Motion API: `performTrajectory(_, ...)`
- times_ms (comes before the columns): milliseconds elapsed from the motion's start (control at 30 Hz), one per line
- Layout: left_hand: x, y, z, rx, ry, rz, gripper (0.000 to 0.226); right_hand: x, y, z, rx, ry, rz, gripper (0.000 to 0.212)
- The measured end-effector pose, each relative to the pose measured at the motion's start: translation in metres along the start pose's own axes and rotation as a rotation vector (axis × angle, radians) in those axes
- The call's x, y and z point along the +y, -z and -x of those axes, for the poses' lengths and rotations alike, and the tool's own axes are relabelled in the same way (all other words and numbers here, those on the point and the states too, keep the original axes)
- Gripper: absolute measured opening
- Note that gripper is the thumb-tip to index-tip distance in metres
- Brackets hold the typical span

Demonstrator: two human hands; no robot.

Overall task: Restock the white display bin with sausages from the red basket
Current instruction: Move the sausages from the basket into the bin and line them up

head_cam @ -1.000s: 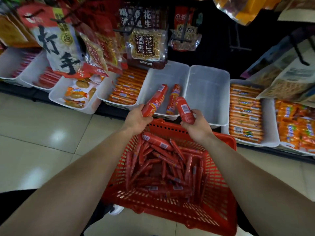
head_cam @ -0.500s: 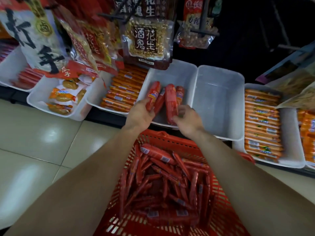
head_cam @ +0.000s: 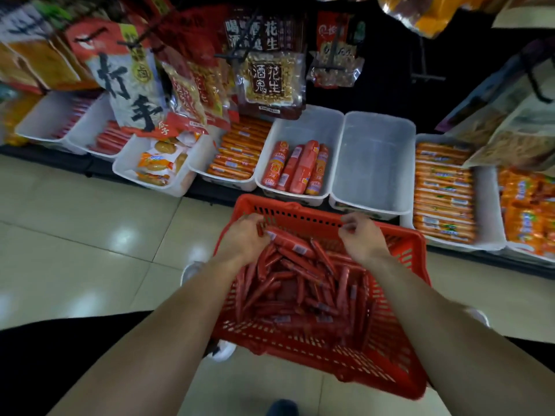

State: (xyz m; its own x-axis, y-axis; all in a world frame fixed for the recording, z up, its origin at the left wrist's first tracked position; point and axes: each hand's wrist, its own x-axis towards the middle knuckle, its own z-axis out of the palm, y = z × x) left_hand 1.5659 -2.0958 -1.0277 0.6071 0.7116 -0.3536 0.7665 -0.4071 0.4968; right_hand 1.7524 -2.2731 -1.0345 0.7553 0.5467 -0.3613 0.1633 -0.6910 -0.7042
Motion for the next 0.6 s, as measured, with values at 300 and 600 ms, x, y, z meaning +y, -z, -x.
performTrajectory(300, -0.043, -0.057, 0.047, -0.119, 0.128, -0.120, 0.077, 0.066, -0.029, 0.023, -0.286, -0.143, 0.201, 0.037)
performTrajectory(600, -0.071, -0.108, 0.041, -0.030, 0.272, 0.089, 0.078, 0.080, -0.104, 0.003, -0.460, -0.148, 0.477, 0.103)
